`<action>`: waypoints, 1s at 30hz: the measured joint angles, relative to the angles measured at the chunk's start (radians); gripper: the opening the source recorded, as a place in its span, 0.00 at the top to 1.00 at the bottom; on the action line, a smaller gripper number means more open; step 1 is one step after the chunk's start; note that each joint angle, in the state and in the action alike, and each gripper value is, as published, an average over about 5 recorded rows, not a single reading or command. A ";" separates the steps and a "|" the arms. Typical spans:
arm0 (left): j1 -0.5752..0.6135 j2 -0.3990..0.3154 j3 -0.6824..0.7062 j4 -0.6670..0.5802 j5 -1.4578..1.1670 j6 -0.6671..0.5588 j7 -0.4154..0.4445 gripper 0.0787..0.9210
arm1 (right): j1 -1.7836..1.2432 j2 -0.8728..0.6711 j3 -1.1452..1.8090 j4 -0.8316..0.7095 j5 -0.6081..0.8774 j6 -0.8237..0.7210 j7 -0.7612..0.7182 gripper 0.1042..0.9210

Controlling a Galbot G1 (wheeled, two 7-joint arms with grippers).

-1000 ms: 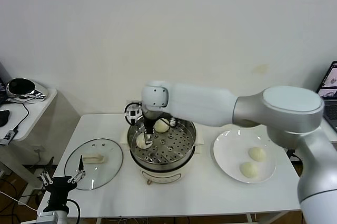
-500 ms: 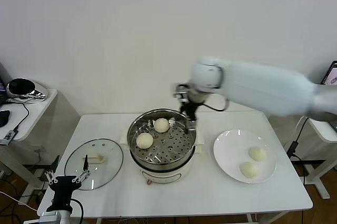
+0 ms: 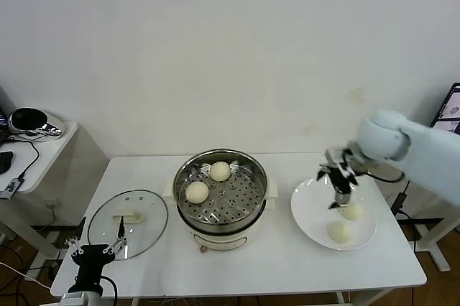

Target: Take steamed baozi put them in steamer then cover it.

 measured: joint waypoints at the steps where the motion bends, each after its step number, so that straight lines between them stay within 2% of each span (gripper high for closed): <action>1: 0.002 -0.001 -0.001 -0.001 0.002 0.000 0.000 0.12 | -0.036 -0.008 0.026 -0.001 -0.018 0.008 0.002 0.12; 14: 0.026 -0.014 -0.018 -0.012 0.010 -0.002 0.000 0.12 | -0.341 0.001 0.242 -0.106 -0.177 0.074 0.034 0.12; 26: 0.026 -0.017 -0.026 -0.006 0.014 -0.002 -0.002 0.12 | -0.434 0.089 0.304 -0.230 -0.225 0.090 0.054 0.12; 30: 0.025 -0.016 -0.029 -0.003 0.014 -0.002 -0.003 0.12 | -0.444 0.114 0.312 -0.255 -0.232 0.091 0.055 0.17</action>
